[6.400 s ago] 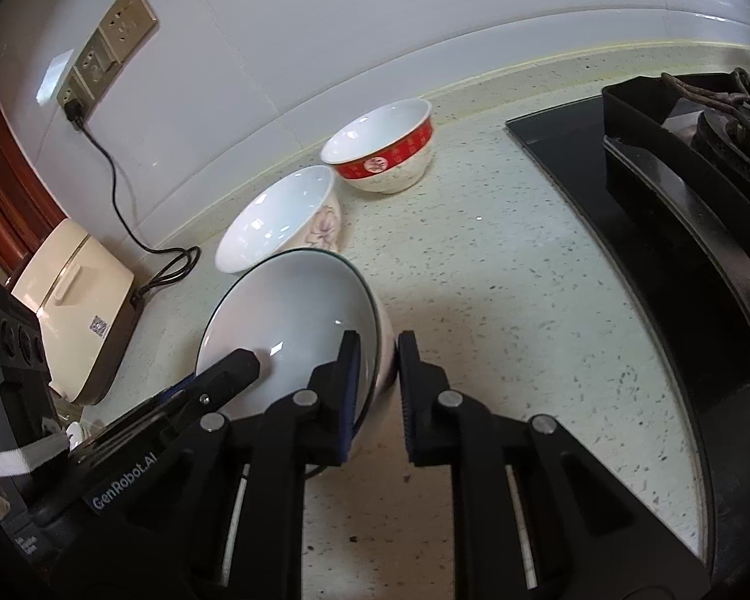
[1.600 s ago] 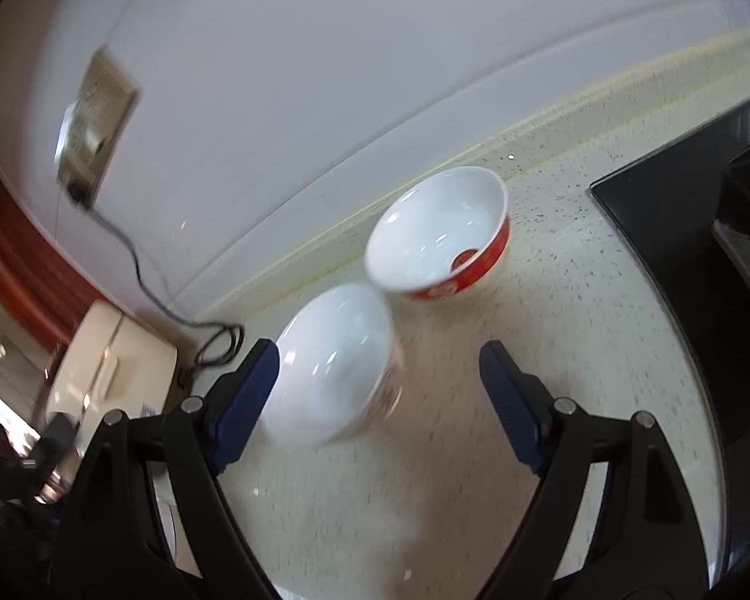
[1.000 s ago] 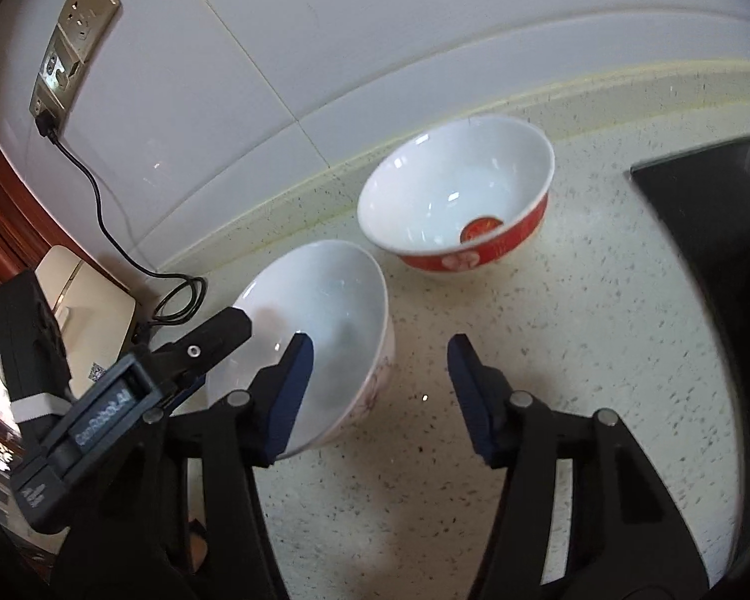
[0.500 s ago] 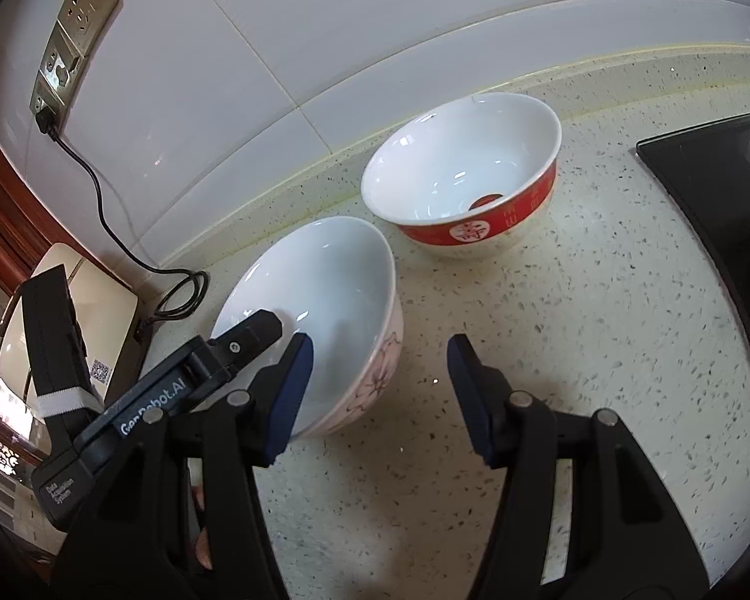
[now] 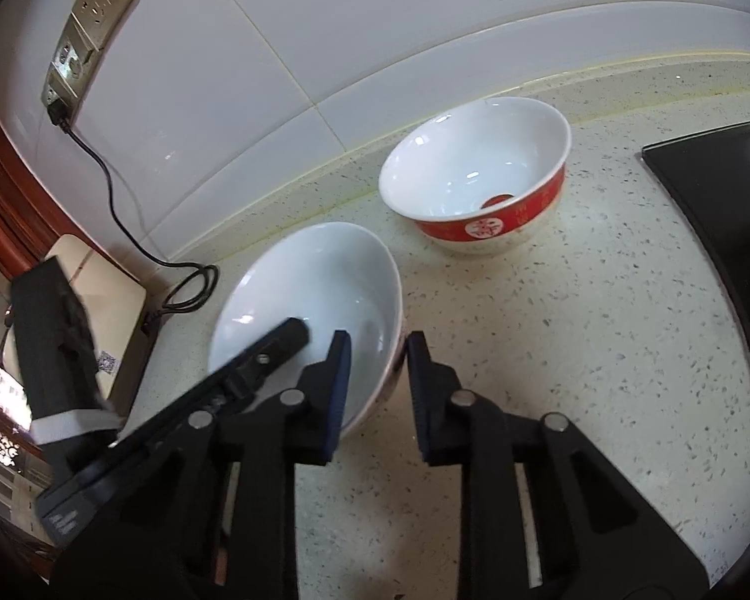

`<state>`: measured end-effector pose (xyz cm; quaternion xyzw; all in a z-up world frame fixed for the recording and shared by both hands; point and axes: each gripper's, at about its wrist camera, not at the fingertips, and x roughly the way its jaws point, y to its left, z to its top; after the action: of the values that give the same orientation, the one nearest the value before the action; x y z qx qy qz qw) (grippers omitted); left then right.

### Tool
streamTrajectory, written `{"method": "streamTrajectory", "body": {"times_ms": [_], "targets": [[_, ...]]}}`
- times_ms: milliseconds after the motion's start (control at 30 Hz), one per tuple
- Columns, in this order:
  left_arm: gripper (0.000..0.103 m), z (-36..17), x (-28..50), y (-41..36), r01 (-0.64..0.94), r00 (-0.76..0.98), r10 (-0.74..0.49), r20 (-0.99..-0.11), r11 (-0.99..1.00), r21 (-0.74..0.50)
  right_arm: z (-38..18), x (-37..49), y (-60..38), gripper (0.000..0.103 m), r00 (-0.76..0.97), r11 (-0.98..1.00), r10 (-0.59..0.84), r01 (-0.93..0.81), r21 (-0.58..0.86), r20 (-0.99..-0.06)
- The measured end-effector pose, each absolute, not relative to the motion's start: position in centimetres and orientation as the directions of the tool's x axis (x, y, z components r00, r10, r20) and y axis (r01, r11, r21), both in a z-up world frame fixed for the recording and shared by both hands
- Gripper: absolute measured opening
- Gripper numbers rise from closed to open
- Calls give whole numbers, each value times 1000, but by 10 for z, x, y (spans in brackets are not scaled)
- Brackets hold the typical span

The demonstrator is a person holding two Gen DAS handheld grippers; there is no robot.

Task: Organize plates and bowls
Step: 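Close both grippers on the bowl rim and lift it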

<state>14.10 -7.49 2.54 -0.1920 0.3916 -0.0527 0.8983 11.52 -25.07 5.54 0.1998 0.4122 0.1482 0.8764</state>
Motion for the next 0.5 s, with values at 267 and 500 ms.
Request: {"method": "streamTrajectory", "body": {"times_ms": [267, 500], "targets": [[12, 35, 125, -73, -87, 680, -208, -703, 929, -360, 65, 108, -249, 18, 628, 875, 428, -108, 473, -650], [12, 51, 112, -68, -117, 708, -125, -695, 950, -289, 71, 100, -236, 17, 626, 867, 455, -150, 475, -634]]}}
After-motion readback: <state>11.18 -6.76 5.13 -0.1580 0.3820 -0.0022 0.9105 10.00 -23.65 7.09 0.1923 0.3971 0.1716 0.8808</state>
